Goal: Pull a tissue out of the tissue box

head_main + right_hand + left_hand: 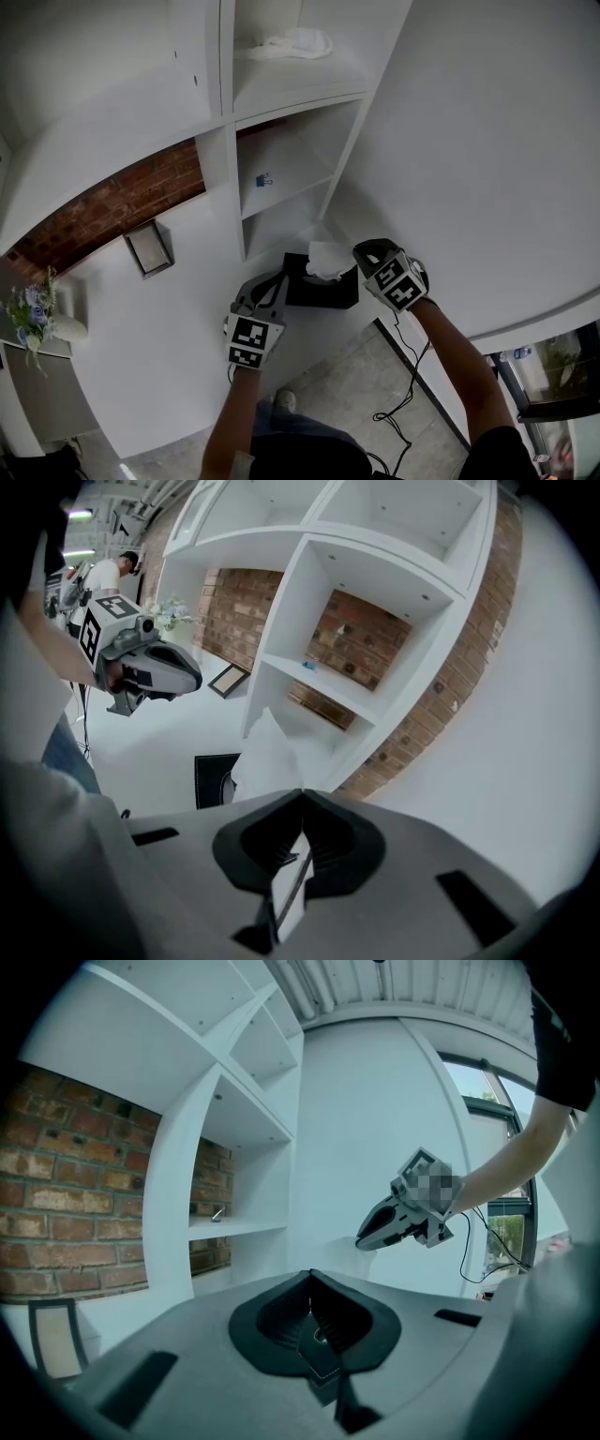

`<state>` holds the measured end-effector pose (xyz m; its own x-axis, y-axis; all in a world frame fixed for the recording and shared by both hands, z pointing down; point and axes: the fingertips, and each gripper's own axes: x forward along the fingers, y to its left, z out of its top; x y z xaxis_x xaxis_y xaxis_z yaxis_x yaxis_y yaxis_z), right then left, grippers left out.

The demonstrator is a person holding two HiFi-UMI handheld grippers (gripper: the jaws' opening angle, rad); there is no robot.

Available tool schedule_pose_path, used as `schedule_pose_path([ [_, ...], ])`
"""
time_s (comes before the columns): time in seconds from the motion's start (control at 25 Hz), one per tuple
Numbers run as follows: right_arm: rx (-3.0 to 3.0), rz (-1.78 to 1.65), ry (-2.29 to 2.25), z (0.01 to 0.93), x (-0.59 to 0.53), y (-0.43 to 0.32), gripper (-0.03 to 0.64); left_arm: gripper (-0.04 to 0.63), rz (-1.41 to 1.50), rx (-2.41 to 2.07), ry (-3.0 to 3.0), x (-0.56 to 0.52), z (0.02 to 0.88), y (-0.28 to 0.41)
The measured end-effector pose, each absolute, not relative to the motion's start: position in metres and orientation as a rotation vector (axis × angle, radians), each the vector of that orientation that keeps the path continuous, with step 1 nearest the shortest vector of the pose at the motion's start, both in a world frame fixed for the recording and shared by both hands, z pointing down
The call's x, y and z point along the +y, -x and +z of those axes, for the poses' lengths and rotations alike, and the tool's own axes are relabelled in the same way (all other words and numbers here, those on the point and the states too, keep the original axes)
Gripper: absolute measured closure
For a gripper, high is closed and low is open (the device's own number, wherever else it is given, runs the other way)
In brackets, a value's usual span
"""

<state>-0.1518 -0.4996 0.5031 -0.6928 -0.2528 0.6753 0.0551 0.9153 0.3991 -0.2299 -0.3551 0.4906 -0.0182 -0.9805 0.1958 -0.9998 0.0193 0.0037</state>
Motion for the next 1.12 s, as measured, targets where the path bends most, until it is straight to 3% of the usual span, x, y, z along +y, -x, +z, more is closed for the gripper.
schedule_pose_path([
  [0.6, -2.829, -0.117, -0.737, 0.393, -0.481, 0.077, 0.617, 0.589, 0.156, -2.137, -2.186, -0.365, 0.463, 0.222],
  [1.12, -2.994, 0.081, -1.221, 0.393, -0.446, -0.002, 0.617, 0.589, 0.131, -2.148, -2.25, -0.366, 0.434, 0.201],
])
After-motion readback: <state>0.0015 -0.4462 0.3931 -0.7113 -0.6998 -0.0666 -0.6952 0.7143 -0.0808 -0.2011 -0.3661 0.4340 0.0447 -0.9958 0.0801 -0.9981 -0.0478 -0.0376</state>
